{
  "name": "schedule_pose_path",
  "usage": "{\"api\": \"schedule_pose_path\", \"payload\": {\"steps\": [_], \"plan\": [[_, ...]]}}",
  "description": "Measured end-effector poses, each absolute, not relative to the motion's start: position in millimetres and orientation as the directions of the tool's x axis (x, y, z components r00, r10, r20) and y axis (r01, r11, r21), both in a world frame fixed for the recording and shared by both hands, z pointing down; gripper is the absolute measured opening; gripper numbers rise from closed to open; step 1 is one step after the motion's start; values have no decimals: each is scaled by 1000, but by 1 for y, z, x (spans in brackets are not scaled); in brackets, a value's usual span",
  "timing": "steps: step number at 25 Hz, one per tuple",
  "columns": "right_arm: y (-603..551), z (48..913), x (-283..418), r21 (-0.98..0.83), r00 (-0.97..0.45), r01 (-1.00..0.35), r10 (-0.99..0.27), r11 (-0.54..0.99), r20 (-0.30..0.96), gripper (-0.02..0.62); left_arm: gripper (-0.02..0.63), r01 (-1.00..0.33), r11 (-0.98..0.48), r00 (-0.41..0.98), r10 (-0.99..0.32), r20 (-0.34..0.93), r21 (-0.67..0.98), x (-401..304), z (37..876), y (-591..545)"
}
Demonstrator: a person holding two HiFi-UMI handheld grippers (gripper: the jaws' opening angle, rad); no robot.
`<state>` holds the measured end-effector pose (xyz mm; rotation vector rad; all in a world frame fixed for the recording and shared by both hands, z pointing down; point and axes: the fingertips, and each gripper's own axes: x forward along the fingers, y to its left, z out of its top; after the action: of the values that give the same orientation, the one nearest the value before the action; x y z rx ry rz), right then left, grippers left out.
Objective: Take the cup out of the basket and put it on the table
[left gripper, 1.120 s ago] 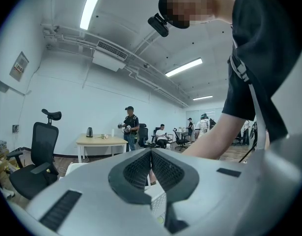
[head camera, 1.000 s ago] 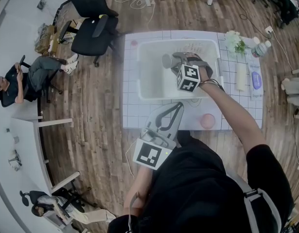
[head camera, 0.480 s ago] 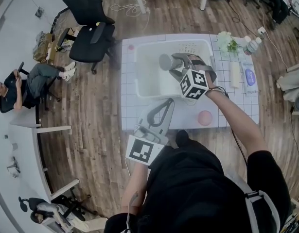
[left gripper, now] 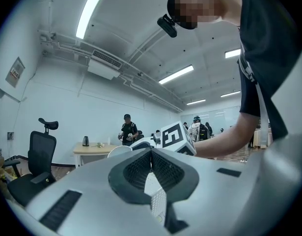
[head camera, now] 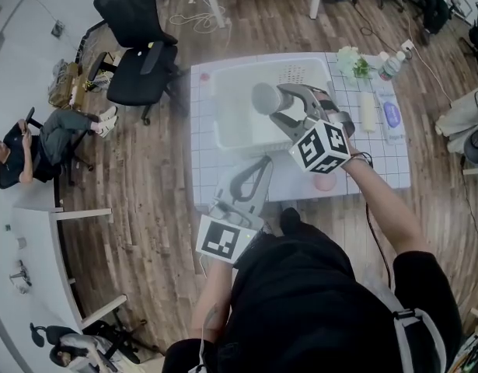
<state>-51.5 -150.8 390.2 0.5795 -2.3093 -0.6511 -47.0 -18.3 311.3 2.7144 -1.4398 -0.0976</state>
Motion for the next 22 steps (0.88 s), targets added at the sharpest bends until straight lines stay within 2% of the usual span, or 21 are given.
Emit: {"api": "schedule_pose_path", "payload": {"steps": [16,22], "plan": [[-62,329,-26,553,-686,-412,-646,724,334,265,9,-768,-634,632,-773,-55,95,-48,306,31],[-20,323,-17,446,-695,-502,-653,741,301,265,9,-734,-671,668,-741,-66,107,-43,308,52]]}}
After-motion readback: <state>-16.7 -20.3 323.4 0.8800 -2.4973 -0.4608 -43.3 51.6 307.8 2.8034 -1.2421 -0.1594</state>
